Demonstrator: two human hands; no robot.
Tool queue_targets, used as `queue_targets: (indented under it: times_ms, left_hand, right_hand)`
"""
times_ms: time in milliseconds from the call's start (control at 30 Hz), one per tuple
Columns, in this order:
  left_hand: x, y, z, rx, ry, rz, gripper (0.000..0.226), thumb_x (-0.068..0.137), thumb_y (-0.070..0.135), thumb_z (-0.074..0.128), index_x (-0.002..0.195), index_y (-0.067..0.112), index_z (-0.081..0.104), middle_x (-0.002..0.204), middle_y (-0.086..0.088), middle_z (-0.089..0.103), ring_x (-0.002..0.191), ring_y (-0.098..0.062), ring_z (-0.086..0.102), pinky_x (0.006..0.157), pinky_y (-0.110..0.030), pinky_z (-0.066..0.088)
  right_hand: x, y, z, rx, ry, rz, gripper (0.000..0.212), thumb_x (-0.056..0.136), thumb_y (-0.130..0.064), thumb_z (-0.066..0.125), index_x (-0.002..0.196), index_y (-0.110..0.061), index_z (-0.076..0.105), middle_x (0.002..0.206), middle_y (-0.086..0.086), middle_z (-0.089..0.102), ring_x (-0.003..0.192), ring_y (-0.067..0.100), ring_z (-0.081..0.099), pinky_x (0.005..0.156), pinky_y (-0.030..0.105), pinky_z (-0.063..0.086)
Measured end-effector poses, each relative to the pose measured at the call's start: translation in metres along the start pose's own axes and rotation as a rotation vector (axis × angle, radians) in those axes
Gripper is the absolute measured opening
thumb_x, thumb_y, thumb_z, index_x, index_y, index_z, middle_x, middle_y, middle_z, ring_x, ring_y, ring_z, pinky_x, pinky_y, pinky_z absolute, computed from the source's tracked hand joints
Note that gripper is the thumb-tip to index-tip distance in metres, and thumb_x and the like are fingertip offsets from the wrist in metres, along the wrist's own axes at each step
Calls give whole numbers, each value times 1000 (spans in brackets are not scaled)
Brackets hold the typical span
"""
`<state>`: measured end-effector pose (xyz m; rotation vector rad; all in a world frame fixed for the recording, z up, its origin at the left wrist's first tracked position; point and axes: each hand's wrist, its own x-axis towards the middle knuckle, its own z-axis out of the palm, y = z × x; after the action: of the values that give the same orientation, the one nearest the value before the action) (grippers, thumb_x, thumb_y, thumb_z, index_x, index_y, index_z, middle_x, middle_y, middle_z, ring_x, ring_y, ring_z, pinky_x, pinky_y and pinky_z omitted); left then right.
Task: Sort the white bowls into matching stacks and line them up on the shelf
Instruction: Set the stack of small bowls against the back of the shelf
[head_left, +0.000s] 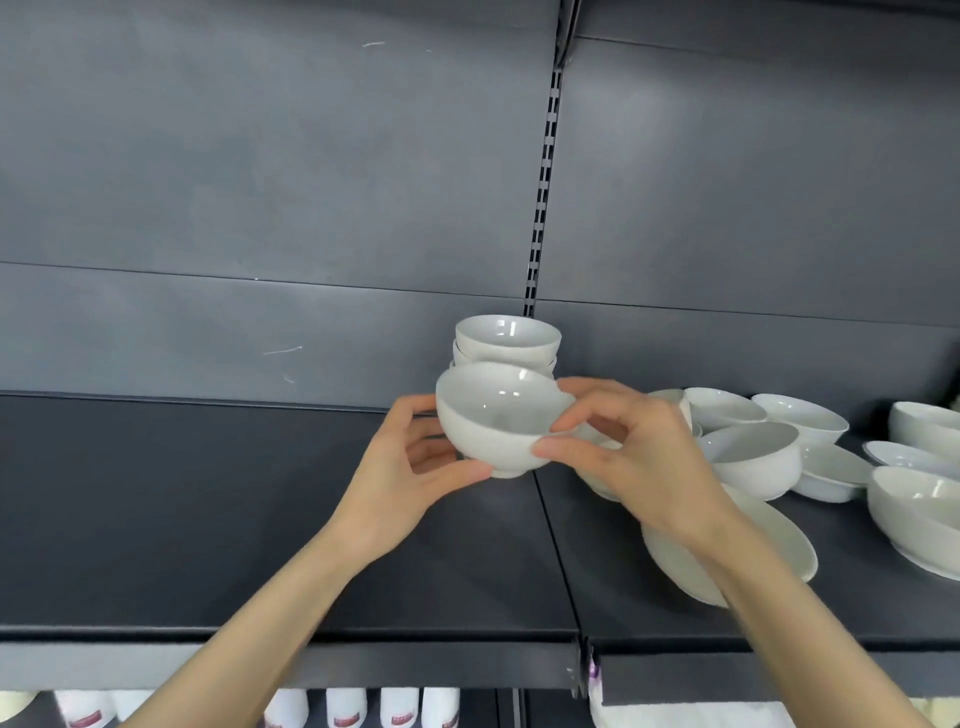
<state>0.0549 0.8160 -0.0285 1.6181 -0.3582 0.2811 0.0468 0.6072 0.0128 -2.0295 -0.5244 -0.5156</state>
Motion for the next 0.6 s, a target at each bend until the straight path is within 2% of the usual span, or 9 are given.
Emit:
queue_targets:
  times_ms: [133,267,367,533,600]
  left_hand:
    - [33,18,-2,0,36,105,57,72,3,79,116,24,50,111,-3,66,98,-11,68,89,-20,53]
    - [70,28,-3,-36,11,170,58,73,3,78,120,20,48,113,-4,65,100,-10,67,88,-20,53]
    - [96,28,-4,-34,-4,221,53,74,3,77,112,26,49,111,-1,65,98,-8,67,88,-21,53]
    - [130,17,-5,2,-18,248,53,76,7,77,117,23,47,115,0,64,107,-7,62,92,-20,51]
    - [137,10,-4,29,-28,234,55,77,10,77,120,24,46,116,4,64,109,1,59,89,-12,46]
  right_hand:
    - [34,-11,-8,22,23,-67,13,69,-19,82,69,-23,69,111,-8,64,117,6,57,100,39,45]
    - [65,-17,-17,27,55,-82,11,71,-20,80,71,-21,69,116,-8,62,96,23,66,89,35,54]
    - [86,-15,-20,-7,87,-120,11,72,-17,80,73,-19,69,120,2,63,99,12,67,90,26,54]
    - [114,-2,-17,-48,124,-136,14,72,-16,80,71,-22,68,114,1,62,104,17,65,93,34,53]
    - [122,5,-16,-66,119,-131,14,73,-15,80,71,-21,67,112,0,62,102,18,65,93,33,53]
